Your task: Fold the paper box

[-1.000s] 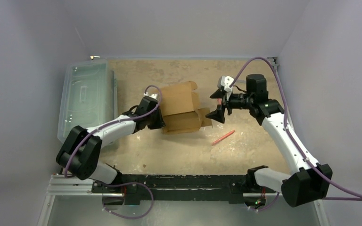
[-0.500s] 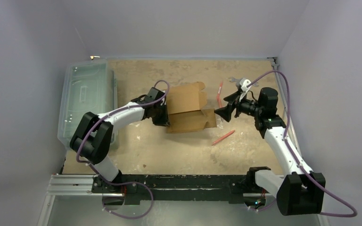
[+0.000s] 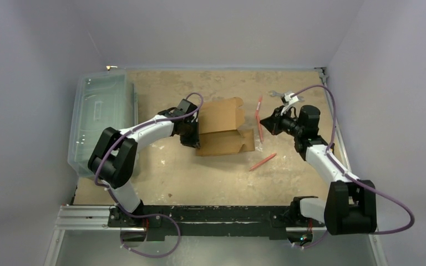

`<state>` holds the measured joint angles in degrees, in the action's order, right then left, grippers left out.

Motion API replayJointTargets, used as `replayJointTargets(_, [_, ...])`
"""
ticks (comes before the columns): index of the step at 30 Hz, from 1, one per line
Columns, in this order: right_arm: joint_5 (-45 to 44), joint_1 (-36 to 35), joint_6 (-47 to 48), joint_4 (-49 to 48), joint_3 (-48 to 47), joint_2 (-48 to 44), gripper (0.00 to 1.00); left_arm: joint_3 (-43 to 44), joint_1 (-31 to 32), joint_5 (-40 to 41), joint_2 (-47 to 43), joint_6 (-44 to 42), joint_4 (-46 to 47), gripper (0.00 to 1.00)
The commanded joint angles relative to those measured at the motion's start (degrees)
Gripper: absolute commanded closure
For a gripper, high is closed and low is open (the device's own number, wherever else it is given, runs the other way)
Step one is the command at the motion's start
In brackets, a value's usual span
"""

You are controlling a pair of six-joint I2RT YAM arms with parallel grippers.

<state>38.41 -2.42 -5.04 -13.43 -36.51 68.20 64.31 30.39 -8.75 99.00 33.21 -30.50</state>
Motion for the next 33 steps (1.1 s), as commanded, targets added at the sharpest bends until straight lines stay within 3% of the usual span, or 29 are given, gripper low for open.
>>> replayJointTargets(1, [-5.98, 0.74, -0.81, -0.29, -0.76, 2.81, 0.97, -0.15, -0.17, 4.04, 1.79, -2.81, -3.5, 1.0])
replayJointTargets(6, [-1.76, 0.7, -0.21, 2.13, -1.27, 5.87, 0.99, -0.44, -0.16, 3.34, 2.16, -2.65, -2.82, 1.0])
replayJointTargets(12, [4.64, 0.3, 1.1, 11.69, -5.92, 11.0, 1.0, -0.49, -0.25, 2.81, 2.42, -2.54, -2.21, 1.0])
replayJointTargets(33, [6.66, -8.13, 8.15, 13.61, -1.85, -2.2, 1.0, -0.51, -0.25, 1.72, 3.92, -2.29, -1.04, 1.0])
